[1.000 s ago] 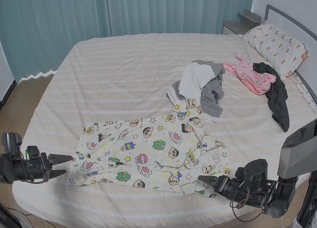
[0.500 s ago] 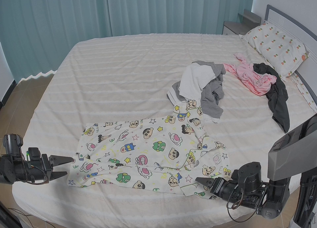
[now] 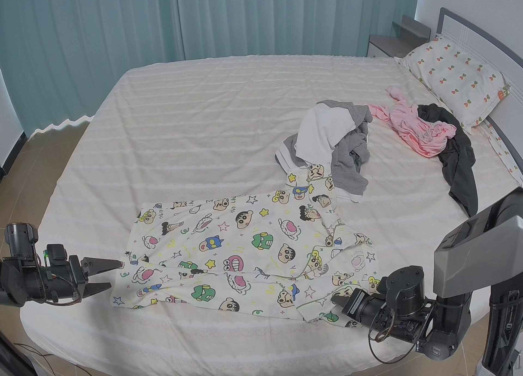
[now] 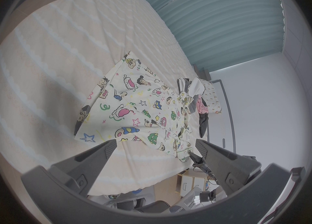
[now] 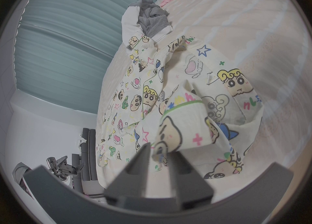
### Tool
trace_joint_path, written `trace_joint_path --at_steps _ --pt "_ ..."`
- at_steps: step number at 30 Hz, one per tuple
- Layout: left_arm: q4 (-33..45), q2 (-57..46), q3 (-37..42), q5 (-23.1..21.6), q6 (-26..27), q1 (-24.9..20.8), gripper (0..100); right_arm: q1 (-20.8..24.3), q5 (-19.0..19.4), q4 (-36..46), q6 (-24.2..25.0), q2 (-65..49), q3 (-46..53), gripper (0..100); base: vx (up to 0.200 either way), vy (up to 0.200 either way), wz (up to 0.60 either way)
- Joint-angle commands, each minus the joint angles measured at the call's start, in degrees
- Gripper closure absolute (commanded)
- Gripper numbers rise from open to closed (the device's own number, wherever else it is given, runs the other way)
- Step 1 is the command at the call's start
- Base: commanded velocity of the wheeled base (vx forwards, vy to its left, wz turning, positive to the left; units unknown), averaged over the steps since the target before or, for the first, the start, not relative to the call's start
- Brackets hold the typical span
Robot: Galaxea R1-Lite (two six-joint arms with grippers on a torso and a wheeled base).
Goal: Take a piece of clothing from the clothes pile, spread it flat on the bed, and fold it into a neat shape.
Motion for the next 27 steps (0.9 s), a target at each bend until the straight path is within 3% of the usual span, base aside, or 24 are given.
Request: trace_joint_path --at_steps 1,12,18,19,27 --pt "-1.37 0.20 1.17 0.07 -0.03 0.02 0 0.04 -0.08 -0.76 -0.03 0.01 0.00 100 0.000 0.000 0.00" --pt "-1.81 0.29 1.43 -0.02 -0.03 0.02 0 -2.51 -0.52 -0.14 -3.45 -5.09 -2.73 100 0.000 0.000 0.00" --pt "-1.90 0.38 1.43 0.07 -0.03 0.11 0 -4.62 -0.52 4.87 -6.09 -8.52 -7.30 100 0.000 0.000 0.00" --pt "-1.99 0.38 1.43 0.07 -0.03 0.11 0 -5.94 -0.52 11.99 -7.06 -11.24 -12.66 100 0.000 0.000 0.00" --pt "-1.99 0.47 1.43 0.07 -0.03 0.11 0 -7.43 -0.08 32.73 -7.76 -12.65 -29.01 100 0.000 0.000 0.00"
